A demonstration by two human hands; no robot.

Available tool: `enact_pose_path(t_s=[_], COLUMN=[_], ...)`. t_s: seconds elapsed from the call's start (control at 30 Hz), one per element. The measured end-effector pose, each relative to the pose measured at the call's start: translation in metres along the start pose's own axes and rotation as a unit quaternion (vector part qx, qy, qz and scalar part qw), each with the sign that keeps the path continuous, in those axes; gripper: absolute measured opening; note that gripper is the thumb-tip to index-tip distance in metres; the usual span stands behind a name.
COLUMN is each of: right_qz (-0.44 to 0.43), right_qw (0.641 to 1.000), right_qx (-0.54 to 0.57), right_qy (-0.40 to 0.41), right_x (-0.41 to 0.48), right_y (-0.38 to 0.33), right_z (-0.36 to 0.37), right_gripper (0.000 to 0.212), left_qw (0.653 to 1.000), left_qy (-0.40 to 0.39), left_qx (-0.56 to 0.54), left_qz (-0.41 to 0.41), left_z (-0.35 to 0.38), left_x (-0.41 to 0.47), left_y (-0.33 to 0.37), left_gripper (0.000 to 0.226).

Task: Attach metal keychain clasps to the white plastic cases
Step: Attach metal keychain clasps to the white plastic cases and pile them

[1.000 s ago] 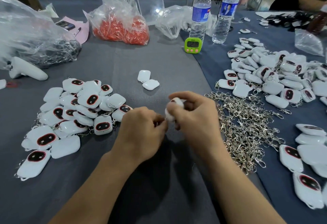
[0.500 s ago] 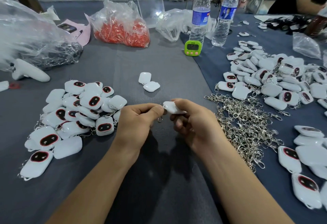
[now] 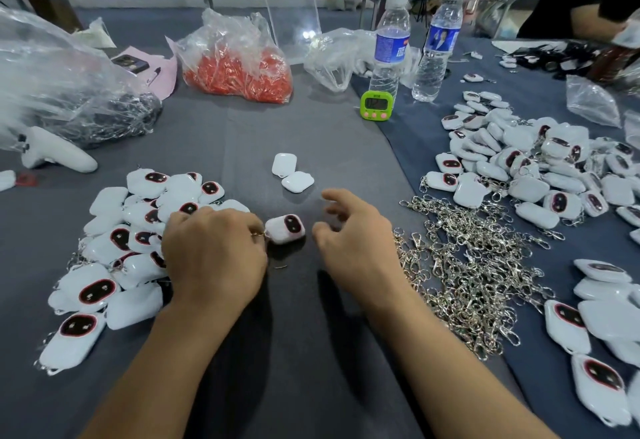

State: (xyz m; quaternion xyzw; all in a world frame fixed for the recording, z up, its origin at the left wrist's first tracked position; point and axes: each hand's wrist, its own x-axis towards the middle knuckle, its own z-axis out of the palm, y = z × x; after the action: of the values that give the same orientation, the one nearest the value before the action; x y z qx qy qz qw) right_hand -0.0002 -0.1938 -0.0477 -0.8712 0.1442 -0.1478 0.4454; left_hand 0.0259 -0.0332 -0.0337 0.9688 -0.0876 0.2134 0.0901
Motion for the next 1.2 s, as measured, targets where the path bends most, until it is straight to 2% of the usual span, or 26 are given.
enact_pose_path(t_s=[0.07,0.13,0.2,0.27,0.37,0.5,0.6,0.73,0.87,0.93,1.0,1.1,1.13,1.2], right_qz=[-0.046,-0.096,-0.096,-0.094,-0.13,-0.129,-0.123,-0.115,-0.126,-0.132,-0.102,-0.054,-0.043,-0.034], right_qw=[0.996,0.988,0.981,0.974,0.953,0.936,0.93,0.936,0.921,0.948,0.984,0.991,0.99,0.993], right_qx=[-0.068,-0.114,-0.146,-0.17,-0.236,-0.262,-0.274,-0.286,-0.333,-0.269,-0.147,-0.046,-0.038,-0.066], right_qy=[-0.031,-0.048,-0.081,-0.114,-0.139,-0.194,-0.212,-0.169,-0.157,-0.111,-0.022,0.117,0.133,0.094], right_x=[0.02,0.047,0.074,0.095,0.113,0.104,0.065,0.0,-0.033,-0.037,-0.035,-0.023,-0.021,-0.02], right_y=[-0.002,-0.005,-0.009,-0.01,-0.005,-0.004,-0.003,0.0,0.003,0.009,0.018,0.03,0.033,0.035], right_z=[0.014,0.032,0.05,0.063,0.069,0.049,0.016,-0.021,-0.043,-0.052,-0.061,-0.074,-0.078,-0.079], right_gripper=[0.053,0.057,0.069,0.077,0.063,0.048,0.041,0.044,0.061,0.052,0.042,0.039,0.038,0.031], left_qw=[0.998,0.994,0.991,0.991,0.989,0.994,0.996,0.996,0.976,0.954,0.941,0.937,0.934,0.927], left_qy=[0.036,0.09,0.112,0.057,-0.019,-0.001,-0.008,-0.007,-0.039,-0.086,-0.109,-0.122,-0.127,-0.131], left_qx=[-0.018,-0.036,-0.069,-0.107,-0.12,-0.092,-0.081,-0.09,-0.186,-0.251,-0.274,-0.273,-0.283,-0.312], left_qz=[-0.046,-0.054,-0.008,0.061,0.08,0.057,0.019,0.027,0.108,0.14,0.166,0.18,0.176,0.159], left_z=[-0.001,0.002,0.006,0.015,0.029,0.034,0.032,0.025,0.018,0.016,0.016,0.018,0.018,0.015], left_x=[0.004,0.004,0.002,-0.004,-0.008,-0.001,0.0,-0.009,-0.025,-0.032,-0.036,-0.038,-0.037,-0.037], left_y=[-0.004,-0.007,-0.001,0.01,0.007,-0.015,-0.018,0.004,0.037,0.047,0.053,0.056,0.055,0.054], left_gripper=[0.019,0.024,0.029,0.025,0.03,0.022,0.025,0.038,0.044,0.048,0.047,0.043,0.045,0.042])
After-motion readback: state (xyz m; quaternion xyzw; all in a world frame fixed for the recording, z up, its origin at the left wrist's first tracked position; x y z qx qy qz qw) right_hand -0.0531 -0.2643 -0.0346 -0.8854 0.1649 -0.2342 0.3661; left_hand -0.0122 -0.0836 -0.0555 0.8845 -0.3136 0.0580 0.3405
